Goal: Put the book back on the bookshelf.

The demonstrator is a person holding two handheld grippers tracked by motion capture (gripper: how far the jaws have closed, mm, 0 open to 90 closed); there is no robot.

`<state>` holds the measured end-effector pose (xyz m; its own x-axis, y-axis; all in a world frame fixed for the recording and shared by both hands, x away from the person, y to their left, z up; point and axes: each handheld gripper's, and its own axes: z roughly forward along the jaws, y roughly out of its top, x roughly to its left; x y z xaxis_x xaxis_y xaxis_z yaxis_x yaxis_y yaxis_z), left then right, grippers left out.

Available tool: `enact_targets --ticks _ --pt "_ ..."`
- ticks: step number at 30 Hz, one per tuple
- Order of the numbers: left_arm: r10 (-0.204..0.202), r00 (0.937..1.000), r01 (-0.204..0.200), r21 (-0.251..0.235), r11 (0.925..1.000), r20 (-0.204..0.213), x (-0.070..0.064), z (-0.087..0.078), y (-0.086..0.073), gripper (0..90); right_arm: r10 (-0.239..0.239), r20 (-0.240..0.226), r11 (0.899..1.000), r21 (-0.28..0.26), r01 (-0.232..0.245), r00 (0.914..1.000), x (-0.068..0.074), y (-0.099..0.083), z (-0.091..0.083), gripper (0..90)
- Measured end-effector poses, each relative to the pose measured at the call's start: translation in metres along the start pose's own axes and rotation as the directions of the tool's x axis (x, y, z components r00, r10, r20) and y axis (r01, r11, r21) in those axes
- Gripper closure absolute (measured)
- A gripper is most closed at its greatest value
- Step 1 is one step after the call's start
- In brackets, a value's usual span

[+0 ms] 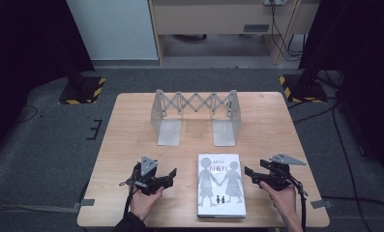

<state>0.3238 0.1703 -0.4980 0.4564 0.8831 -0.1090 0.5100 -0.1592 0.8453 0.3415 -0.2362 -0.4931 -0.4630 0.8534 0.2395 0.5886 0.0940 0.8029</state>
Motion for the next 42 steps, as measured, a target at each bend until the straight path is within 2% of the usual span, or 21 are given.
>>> enact_targets --ticks 2,4,8,19,26,33,37,42 --pt "0.005 0.9999 -0.005 0.001 1.0 0.01 -0.004 0.001 0.002 16.2 -0.02 -0.017 1.0 0.014 0.02 0.9997 0.006 -0.002 0.003 21.0" --pt "0.004 0.9994 -0.004 0.006 1.0 0.036 -0.01 0.002 0.001 15.6 -0.024 -0.031 0.999 0.022 0.024 0.9992 0.009 -0.003 0.006 21.0" --pt "0.006 0.9986 -0.007 0.019 0.9998 0.053 -0.014 0.005 -0.001 14.8 -0.028 -0.046 0.999 0.032 0.03 0.9986 0.015 -0.007 0.008 20.3" --pt "0.06 0.9954 -0.063 0.044 0.997 0.075 -0.025 0.008 -0.008 11.6 -0.053 -0.096 0.995 0.082 0.061 0.994 0.029 -0.017 0.021 17.9" --pt "0.078 0.9948 -0.083 0.082 0.9932 0.066 -0.023 0.014 -0.012 11.2 -0.066 -0.123 0.993 0.089 0.077 0.9902 0.034 -0.019 0.028 16.4" --pt "0.083 0.9953 -0.089 0.134 0.987 0.049 -0.018 0.022 -0.018 9.8 -0.04 -0.16 0.993 0.104 0.057 0.9863 0.035 -0.02 0.034 15.2" --pt "0.081 0.996 -0.086 0.165 0.9825 0.038 -0.015 0.027 -0.021 9.2 -0.068 -0.164 0.992 0.092 0.084 0.984 0.039 -0.02 0.037 14.1" --pt "0.1 0.9947 -0.103 0.181 0.9781 0.026 -0.015 0.029 -0.023 8.9 -0.062 -0.175 0.995 0.062 0.073 0.9827 0.039 -0.018 0.034 14.8"
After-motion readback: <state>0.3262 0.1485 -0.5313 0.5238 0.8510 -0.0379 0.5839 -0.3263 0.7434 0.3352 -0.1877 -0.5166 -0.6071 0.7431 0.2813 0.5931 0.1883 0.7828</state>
